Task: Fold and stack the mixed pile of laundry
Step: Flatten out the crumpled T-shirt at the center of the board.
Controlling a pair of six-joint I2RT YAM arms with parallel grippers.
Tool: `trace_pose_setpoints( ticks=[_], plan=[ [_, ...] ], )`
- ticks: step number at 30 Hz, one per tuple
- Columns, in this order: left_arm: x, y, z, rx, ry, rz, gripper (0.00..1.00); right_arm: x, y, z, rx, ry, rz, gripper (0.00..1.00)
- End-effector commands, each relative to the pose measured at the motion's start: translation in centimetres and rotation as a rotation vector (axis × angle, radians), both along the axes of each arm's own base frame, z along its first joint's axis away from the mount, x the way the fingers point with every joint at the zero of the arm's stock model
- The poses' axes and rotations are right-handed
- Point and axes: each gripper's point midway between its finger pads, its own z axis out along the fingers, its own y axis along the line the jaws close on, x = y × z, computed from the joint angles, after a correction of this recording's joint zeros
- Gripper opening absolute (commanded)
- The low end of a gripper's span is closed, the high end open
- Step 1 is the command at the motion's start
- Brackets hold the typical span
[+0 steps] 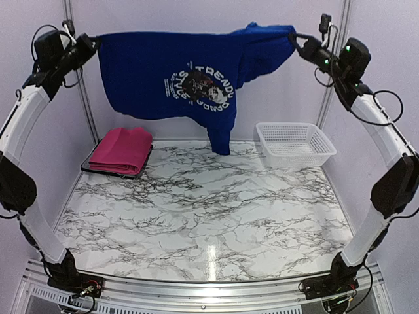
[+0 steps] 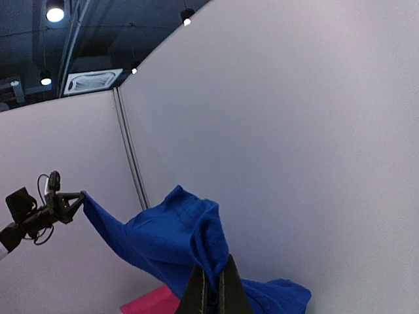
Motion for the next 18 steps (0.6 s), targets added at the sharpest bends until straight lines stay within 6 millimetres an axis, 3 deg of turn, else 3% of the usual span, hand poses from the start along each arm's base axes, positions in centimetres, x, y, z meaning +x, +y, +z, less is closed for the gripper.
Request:
trace_pose_setpoints(
  ticks=[1, 5, 7, 9, 12, 14, 18],
  plan=[
    [-0.3, -1.2, -9.0, 0.122, 0.094, -0.082, 0.00, -1.2, 0.9, -8.1, -0.101, 0.095, 0.050, 0.00],
    [-4.6, -1.5, -17.2, 0.127, 0.195, -0.114, 0.00, -6.0, 2.0, -15.0, -0.138, 0.242, 0.125, 0.00],
    [-7.4, -2.4, -20.0, 0.123, 0.236, -0.165, 0.00, -8.8, 3.1, -18.1, -0.159, 0.309, 0.153, 0.00],
    [-9.9, -3.1, -24.3, 0.133, 0.327, -0.184, 0.00, -11.3, 3.4, -21.1, -0.177, 0.391, 0.162, 0.00],
    [-14.0, -3.9, -29.3, 0.098, 0.450, -0.225, 0.00, -15.0, 3.1, -24.5, -0.161, 0.498, 0.170, 0.00],
    [-16.7, -4.4, -33.0, 0.055, 0.558, -0.243, 0.00, -17.3, 2.5, -27.7, -0.163, 0.611, 0.165, 0.00],
    [-22.1, -3.2, -40.3, -0.030, 0.818, -0.172, 0.00, -21.7, 2.1, -35.5, -0.156, 0.865, 0.193, 0.00]
  ],
)
